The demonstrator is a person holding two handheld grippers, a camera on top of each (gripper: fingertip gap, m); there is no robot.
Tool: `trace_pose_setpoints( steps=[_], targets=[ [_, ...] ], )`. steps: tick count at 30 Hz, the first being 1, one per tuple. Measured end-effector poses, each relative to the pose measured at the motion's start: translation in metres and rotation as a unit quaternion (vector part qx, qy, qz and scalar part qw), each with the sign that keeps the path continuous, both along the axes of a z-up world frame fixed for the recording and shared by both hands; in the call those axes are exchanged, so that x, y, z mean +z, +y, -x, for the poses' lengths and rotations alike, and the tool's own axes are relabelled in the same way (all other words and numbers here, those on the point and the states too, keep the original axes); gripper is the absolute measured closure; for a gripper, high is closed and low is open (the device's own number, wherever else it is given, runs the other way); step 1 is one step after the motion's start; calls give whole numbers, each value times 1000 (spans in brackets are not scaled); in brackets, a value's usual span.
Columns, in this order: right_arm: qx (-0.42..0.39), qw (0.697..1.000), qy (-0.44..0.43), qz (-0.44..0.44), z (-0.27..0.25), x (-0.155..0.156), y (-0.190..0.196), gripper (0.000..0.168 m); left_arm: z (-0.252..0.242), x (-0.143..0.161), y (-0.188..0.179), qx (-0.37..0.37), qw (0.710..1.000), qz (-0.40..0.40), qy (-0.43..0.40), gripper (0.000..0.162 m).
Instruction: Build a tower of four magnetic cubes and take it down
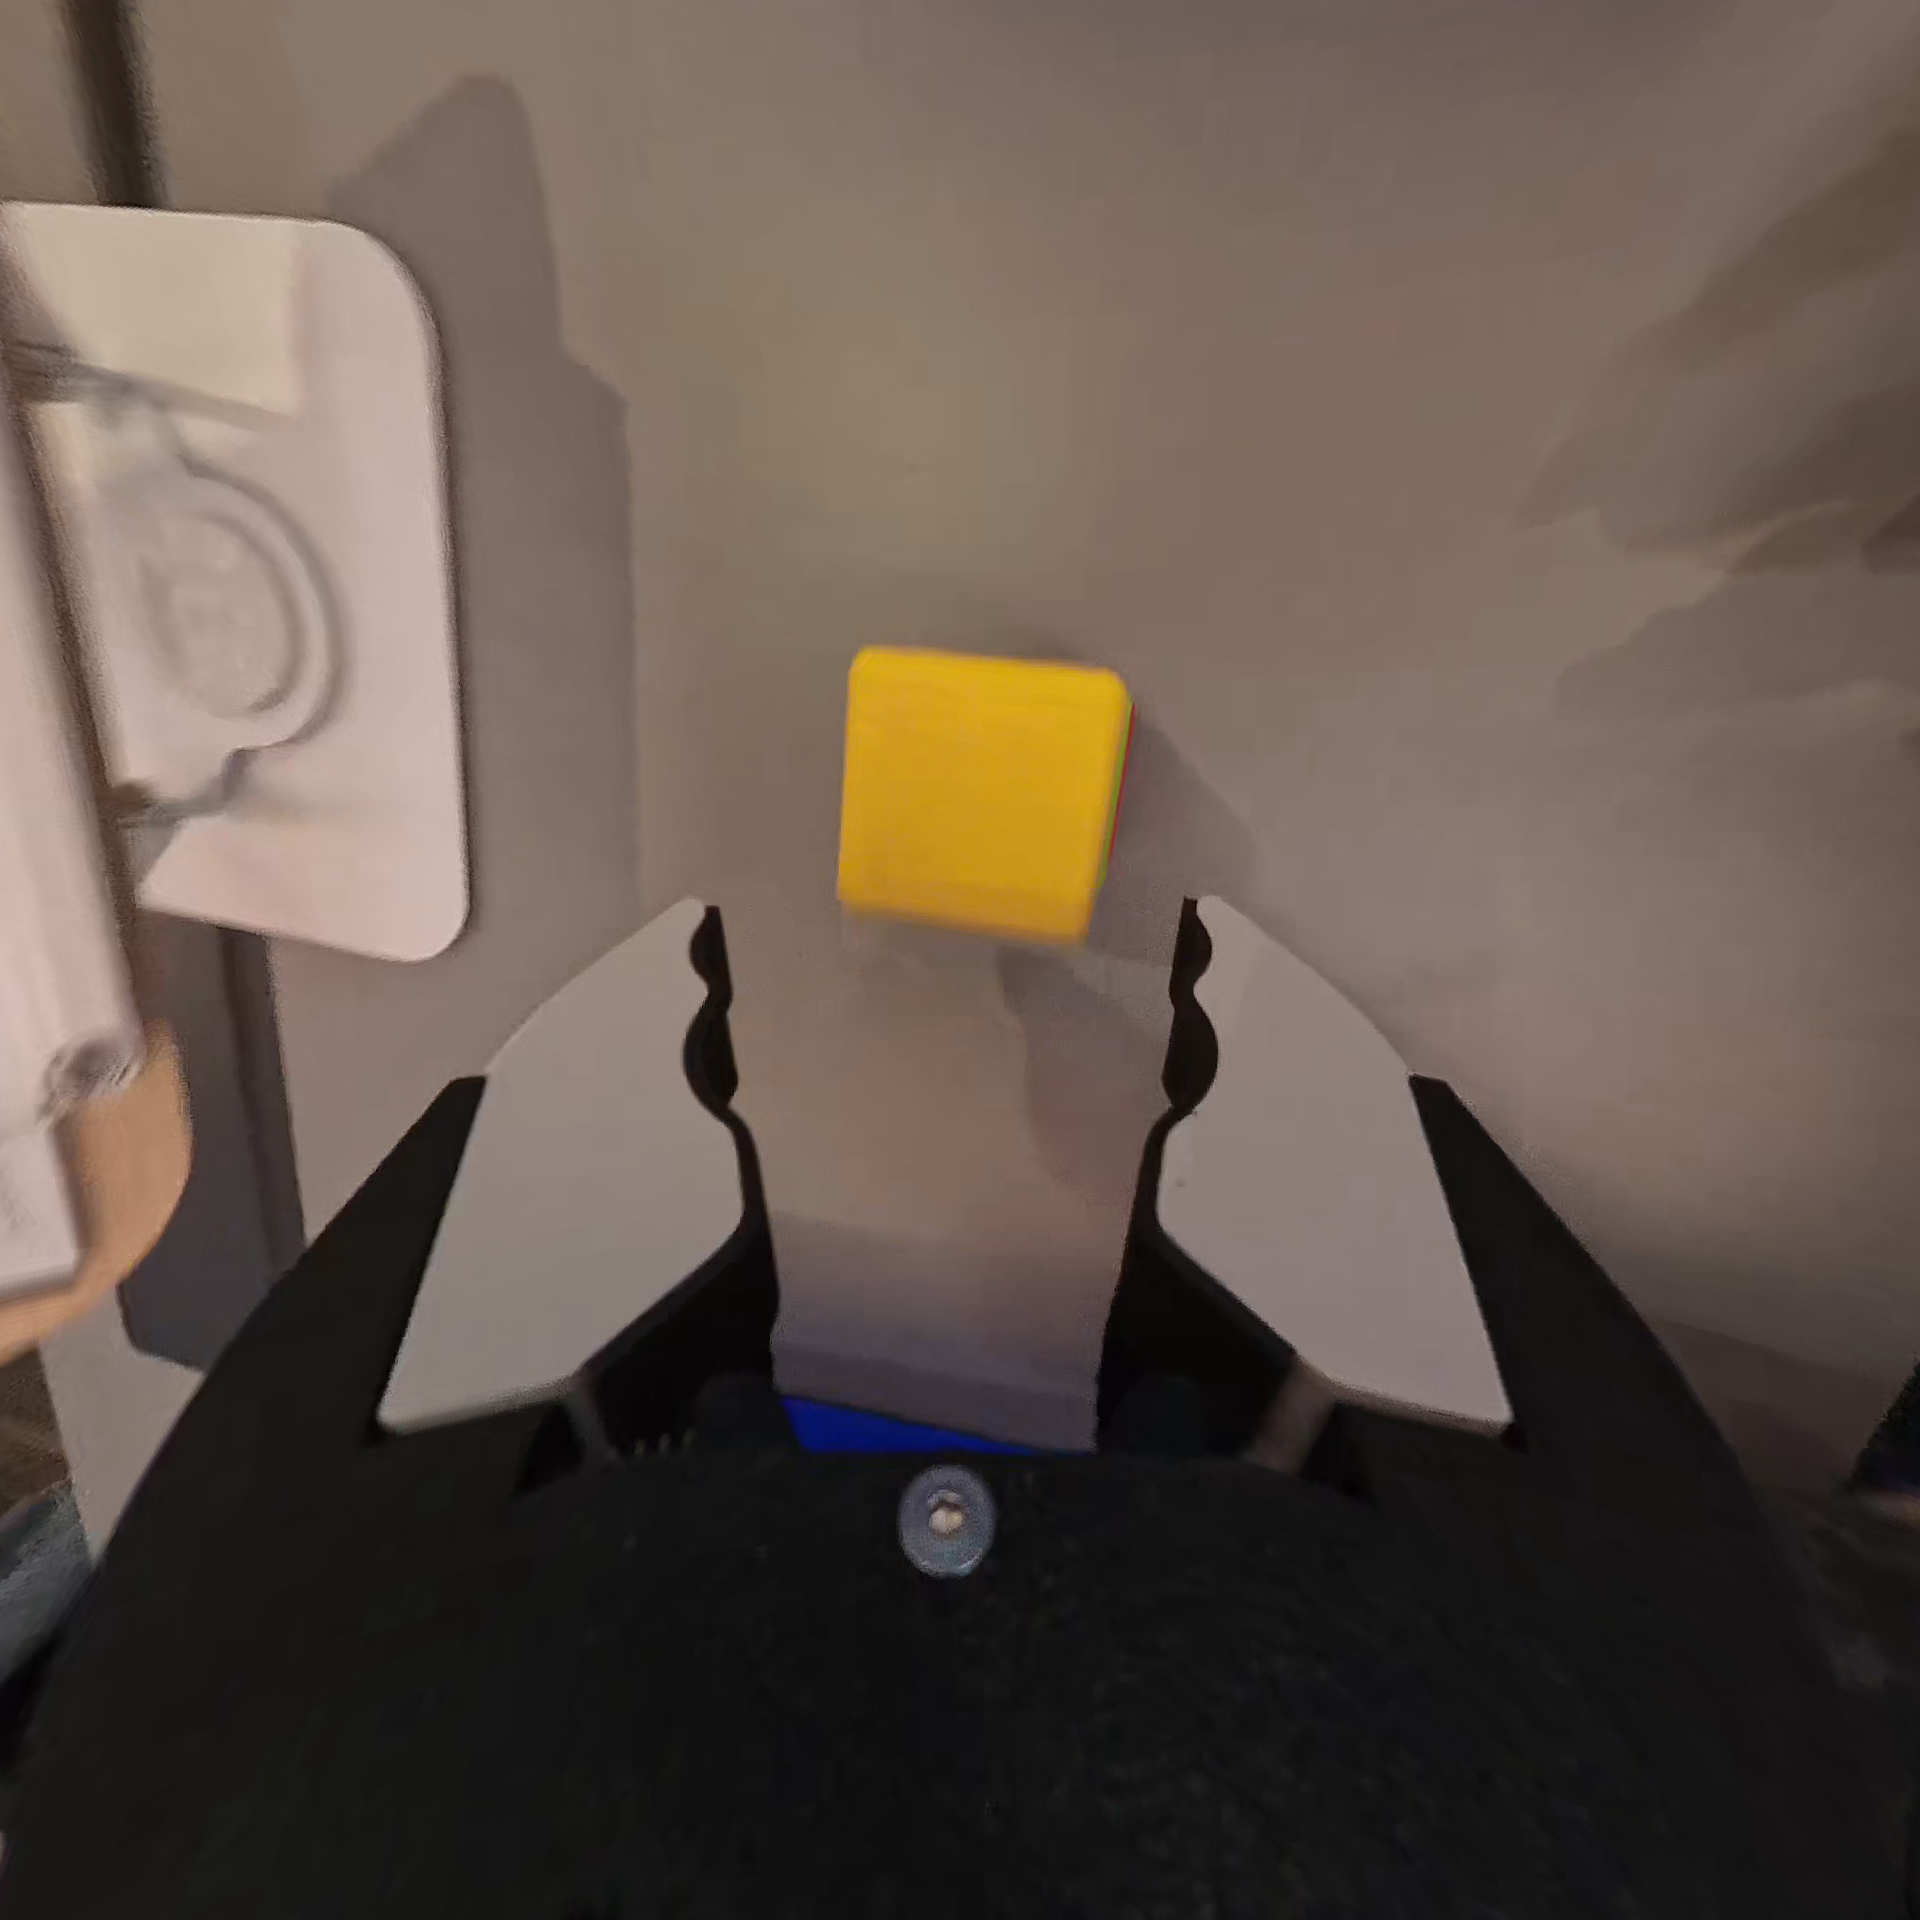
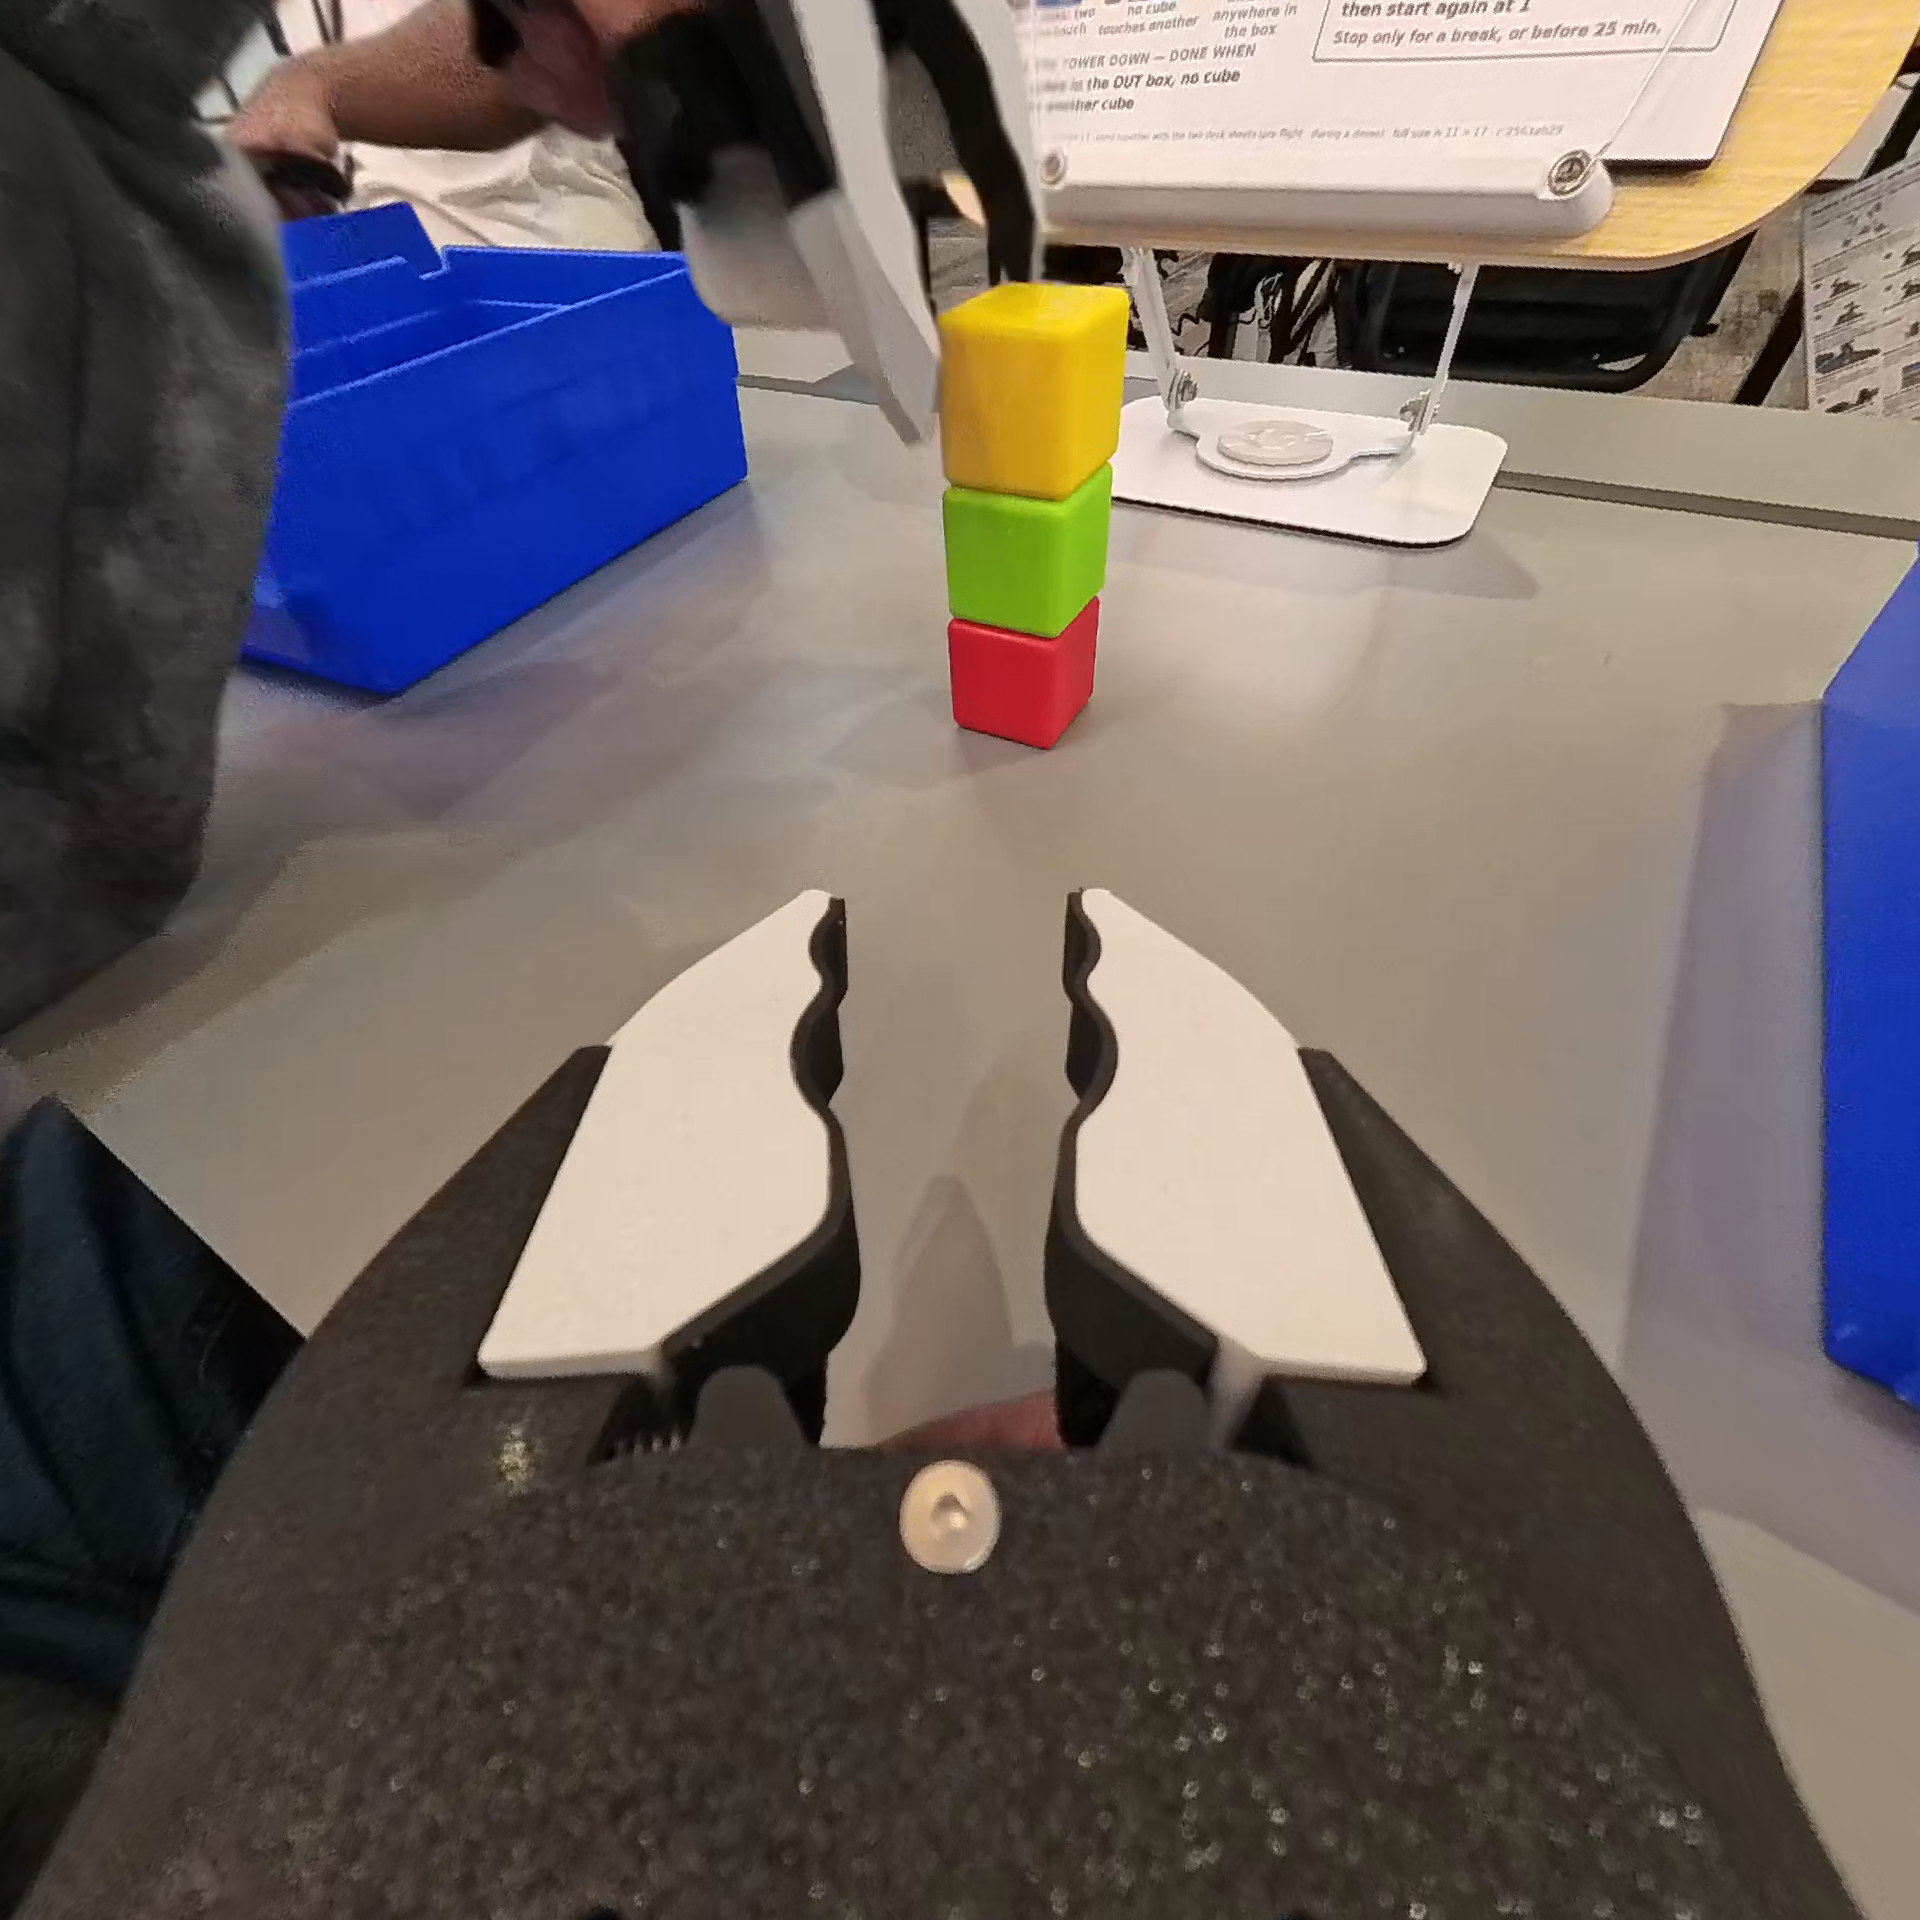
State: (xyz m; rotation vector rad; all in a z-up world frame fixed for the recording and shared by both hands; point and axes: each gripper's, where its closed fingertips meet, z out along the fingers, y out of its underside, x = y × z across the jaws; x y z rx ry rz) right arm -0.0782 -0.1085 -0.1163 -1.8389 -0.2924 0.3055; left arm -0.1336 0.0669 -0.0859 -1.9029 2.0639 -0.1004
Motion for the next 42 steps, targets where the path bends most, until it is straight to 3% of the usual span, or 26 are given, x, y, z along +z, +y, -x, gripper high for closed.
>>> trace_pose_setpoints(
  steps=[3,5,7,9,14,17,19,23,26,29,37,39,40,42],
  targets=[
    [1,1000,2,3,0,-1,0,128,35,48,4,84,984,-58,-147,88],
    [1,1000,1,3,0,-1,0,128,86,76,10,188,945,-87,-255,90],
    [2,1000,-2,4,1,-1,0,128,149,84,8,278,896,-101,-332,89],
    [2,1000,-4,5,1,-2,0,128,208,69,-4,322,870,-113,-356,91],
    [2,1000,-5,8,1,-3,1,128,303,1,-40,410,853,-114,-303,87],
    [2,1000,-6,11,1,-3,1,128,325,-13,-37,423,865,-121,-240,88],
    [2,1000,-6,10,1,-3,1,128,334,-8,-21,420,876,-138,-191,95],
    [3,1000,-2,8,1,-2,1,128,337,-7,33,398,903,-128,-103,89],
    [4,1000,1,9,1,-2,1,128,340,-26,70,376,923,-84,0,85],
    [4,1000,3,7,1,-2,0,128,350,-43,92,371,924,-36,88,85],
    [5,1000,2,7,1,-1,0,128,365,-84,102,376,907,48,183,86],
    [5,1000,1,7,1,-2,0,128,368,-96,98,385,902,72,181,93],
    [5,1000,1,8,1,-2,0,128,367,-96,98,390,902,75,170,109],
    [5,1000,0,9,2,-2,0,128,362,-93,93,388,905,90,153,111]
  ],
)
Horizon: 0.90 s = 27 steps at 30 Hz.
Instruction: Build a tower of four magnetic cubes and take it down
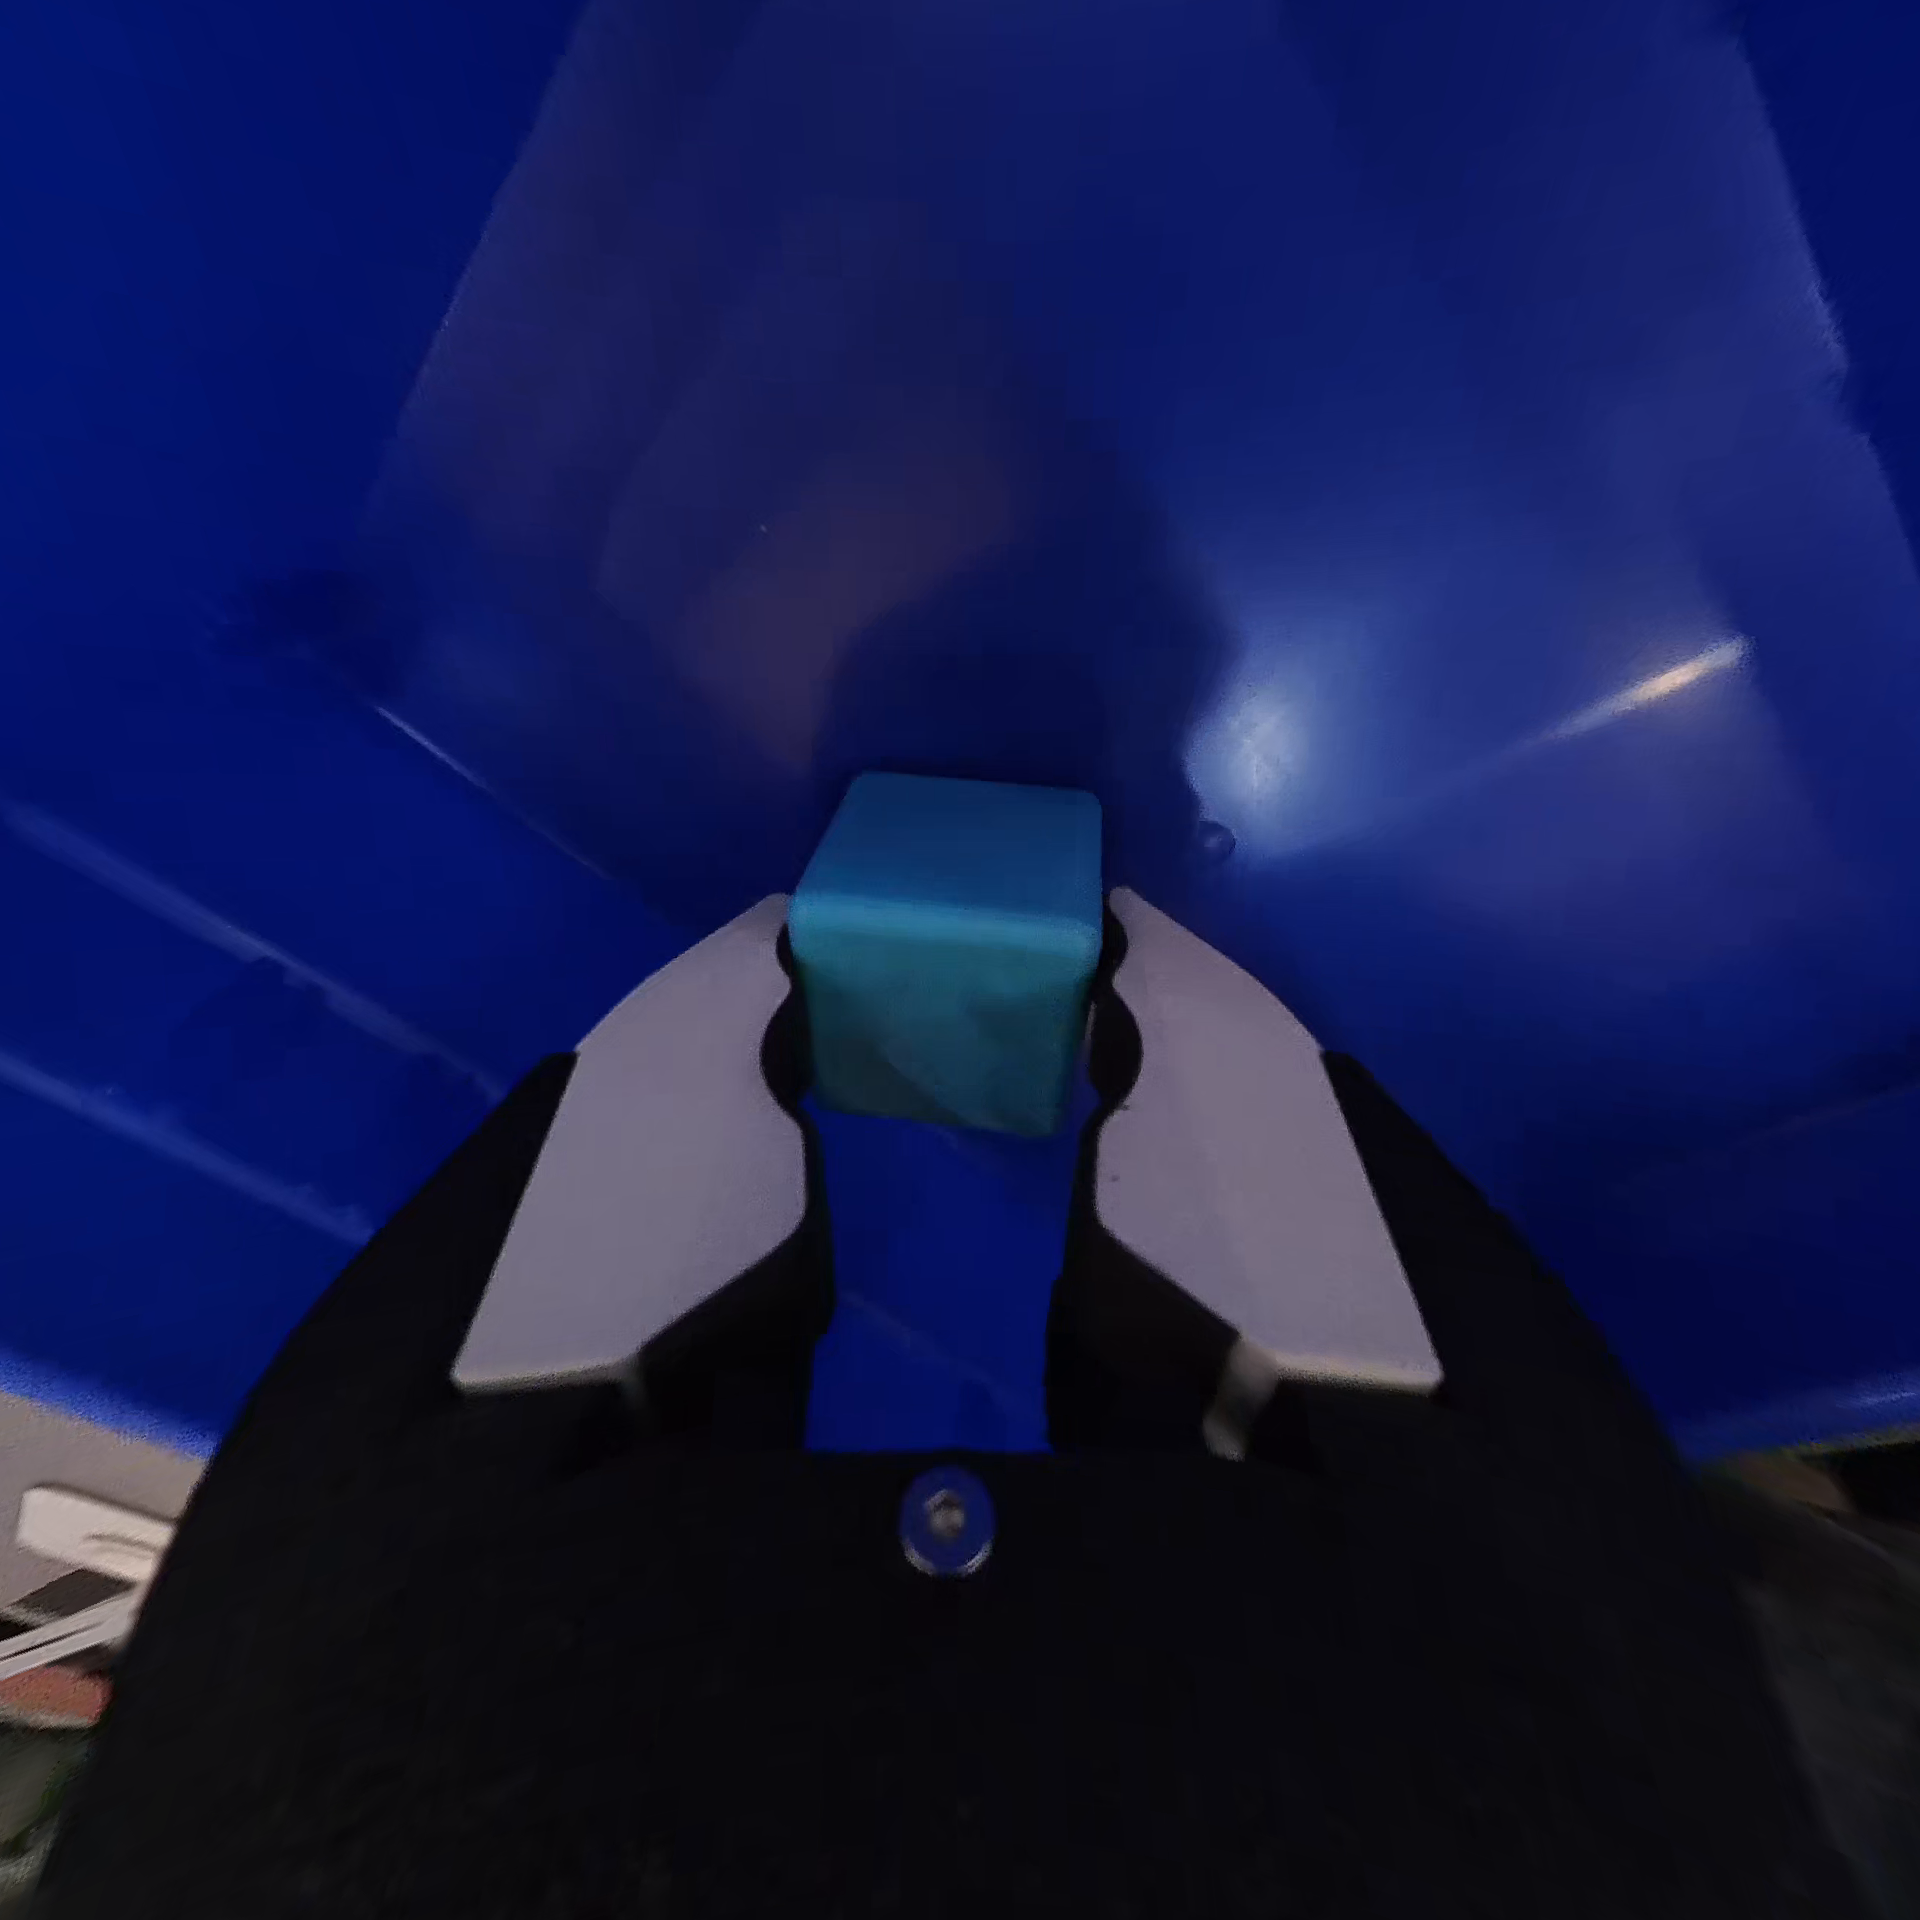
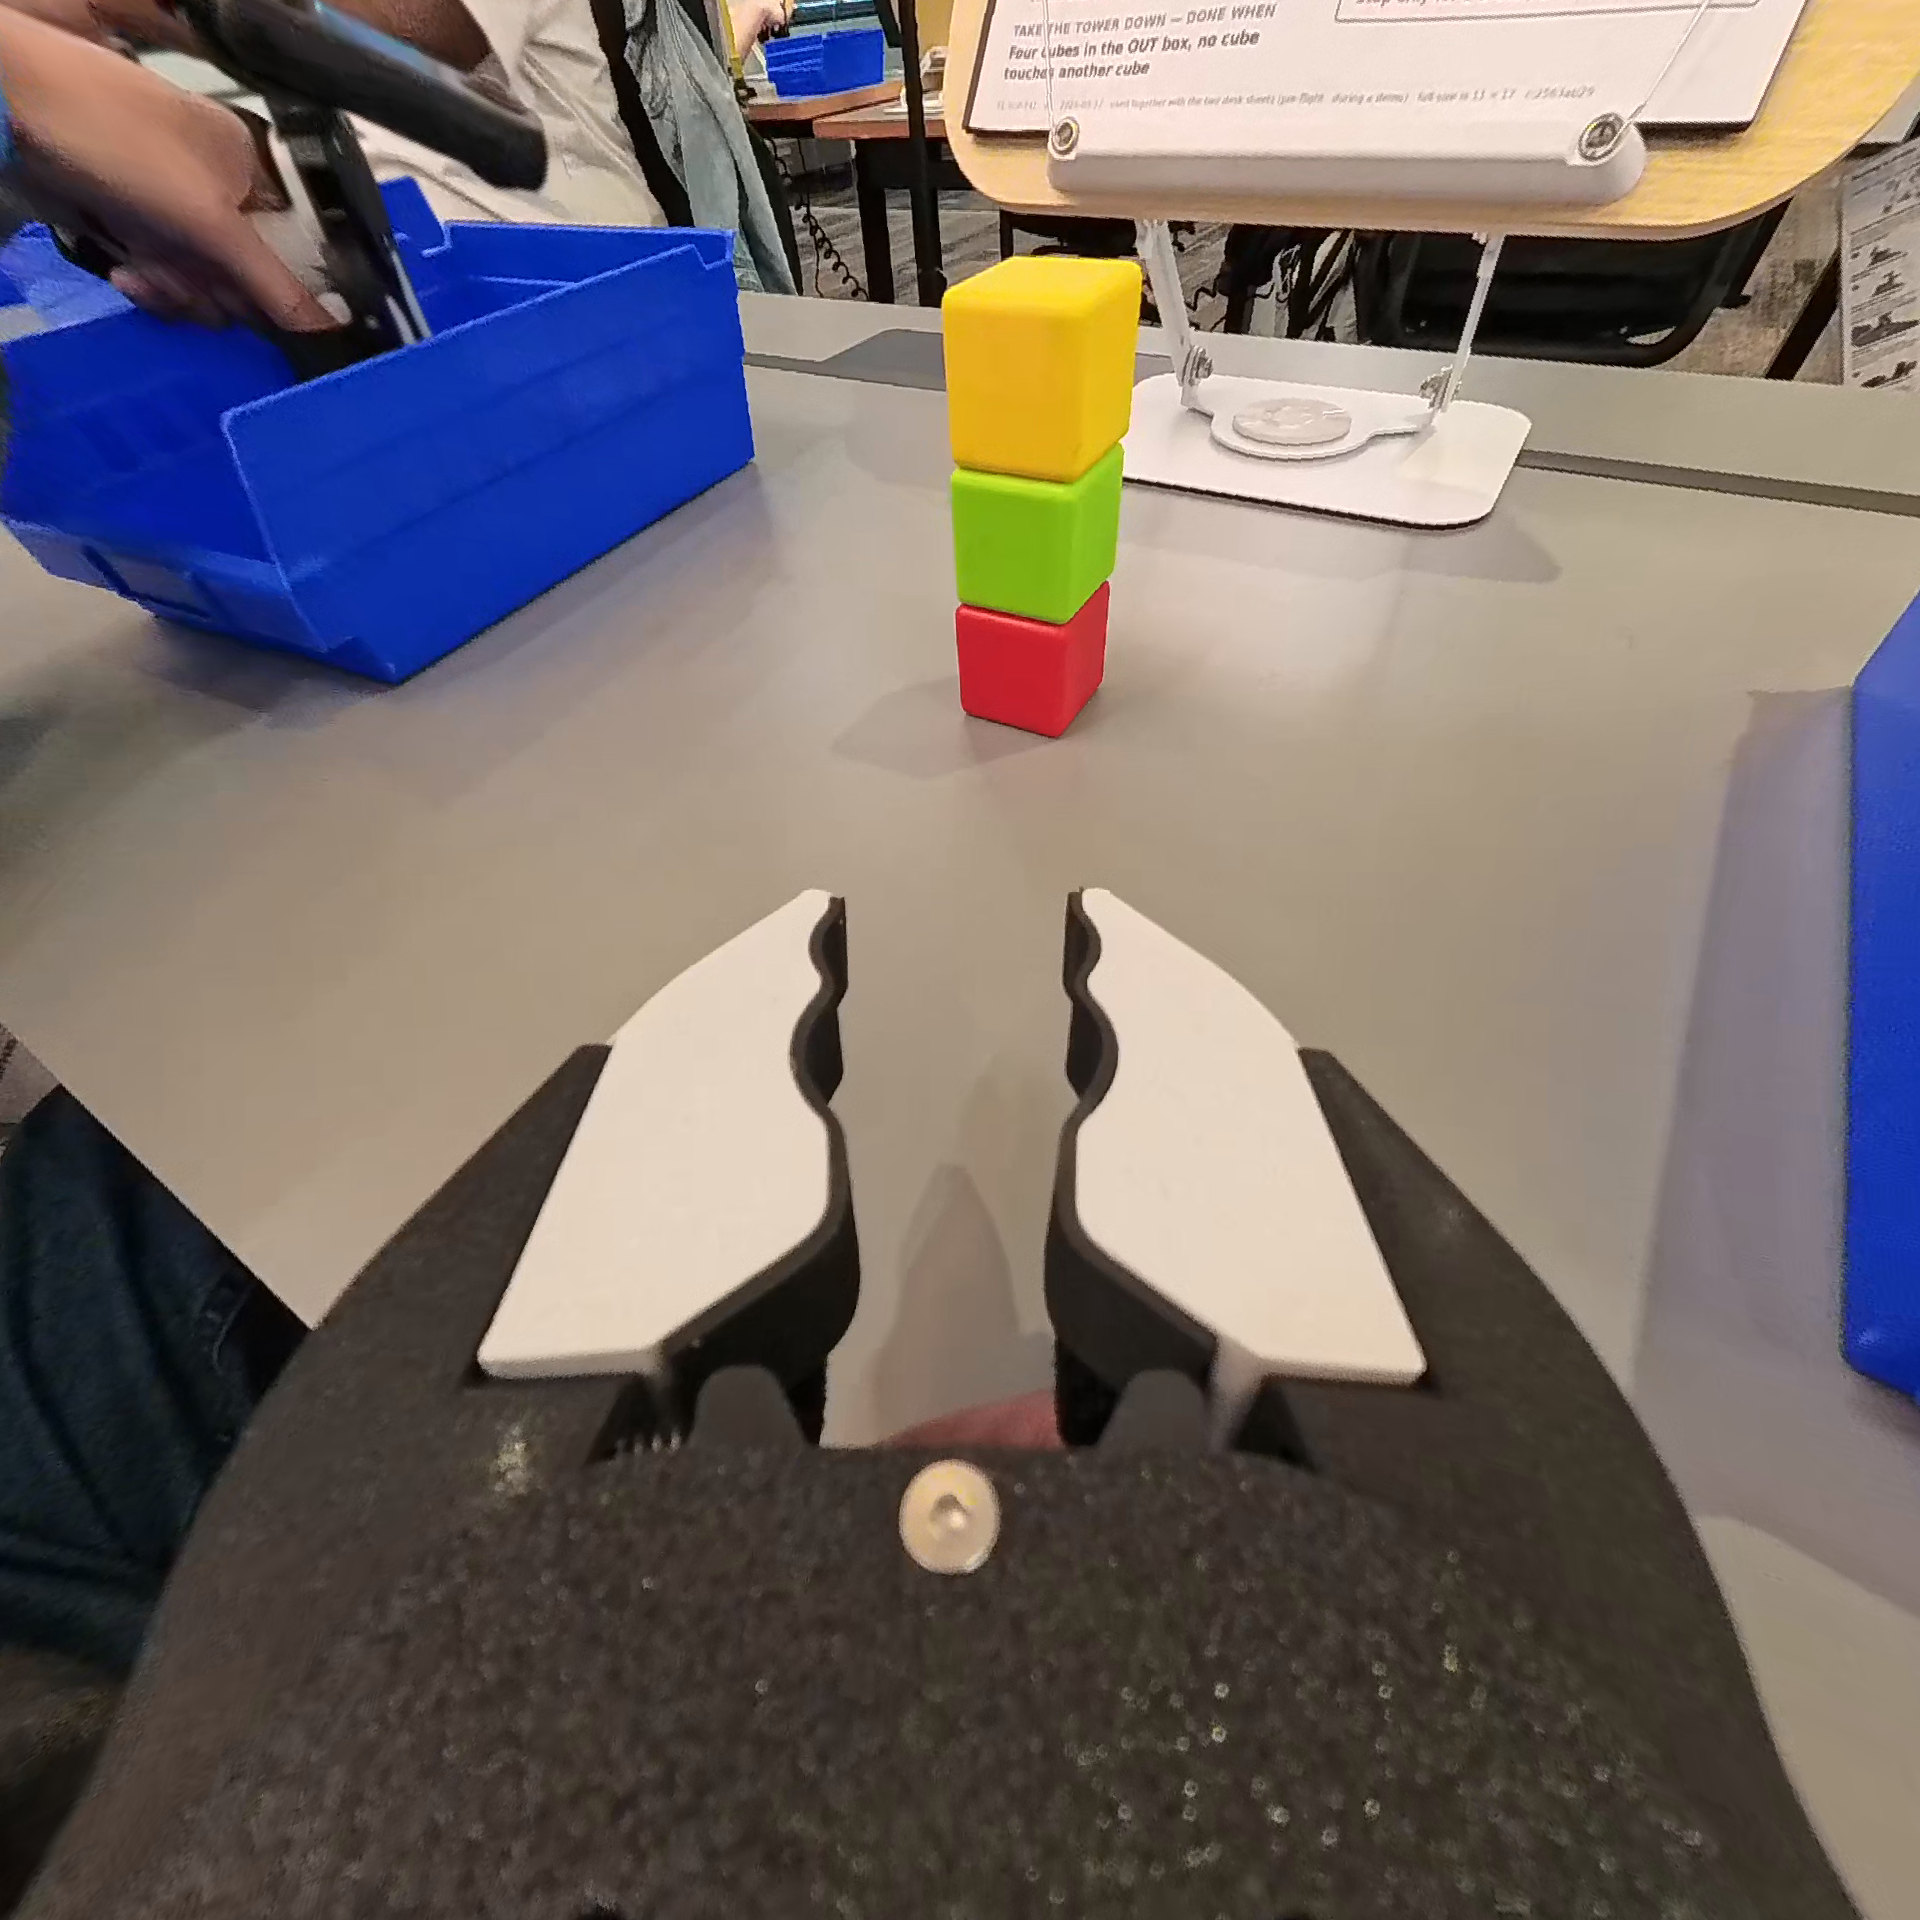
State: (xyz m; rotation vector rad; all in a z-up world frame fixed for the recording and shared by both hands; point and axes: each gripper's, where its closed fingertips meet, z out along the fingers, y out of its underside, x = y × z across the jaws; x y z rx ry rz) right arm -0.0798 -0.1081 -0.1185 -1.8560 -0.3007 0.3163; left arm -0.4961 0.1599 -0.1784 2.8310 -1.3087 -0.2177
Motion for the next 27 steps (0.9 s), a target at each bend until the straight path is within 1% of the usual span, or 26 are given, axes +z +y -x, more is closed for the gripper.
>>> trace_pose_setpoints(
  steps=[2,4,6,8,10,12,14,15,16,17,19,22,25,27],
  targets=[
    [0,1000,-1,0,0,0,0,128,0,8,-2,-19,1000,-19,5,111],
    [-1,1000,-2,1,0,0,0,128,-9,27,-2,-23,998,-49,-24,111],
    [-1,1000,-4,1,0,-1,0,128,-33,60,4,-38,990,-113,-80,111],
    [-2,1000,-6,1,1,-1,0,129,-74,105,6,-75,966,-185,-164,112],
    [-1,1000,-7,2,1,-1,0,128,-131,153,-4,-131,922,-252,-262,111],
    [-1,1000,-6,3,1,-1,1,128,-194,197,-24,-190,861,-295,-369,112],
    [-1,1000,-5,2,1,-1,0,129,-251,228,-49,-240,794,-310,-464,112],
    [-1,1000,-5,1,1,-1,0,129,-278,237,-62,-262,759,-304,-513,112],
    [-2,1000,-5,0,1,0,0,129,-301,241,-72,-275,731,-296,-551,112],
    [-2,1000,-6,-1,1,0,0,129,-322,241,-78,-279,710,-286,-580,112],
    [-2,1000,-6,-3,1,0,0,129,-357,226,-90,-302,687,-258,-609,112],
    [-1,1000,-5,-4,1,1,0,128,-390,192,-96,-311,676,-228,-628,112],
    [0,1000,-3,-7,0,2,-1,128,-400,163,-96,-298,679,-203,-639,112],
    [1,1000,-3,-6,1,1,-1,128,-401,153,-96,-292,676,-193,-649,112]
  ],
)
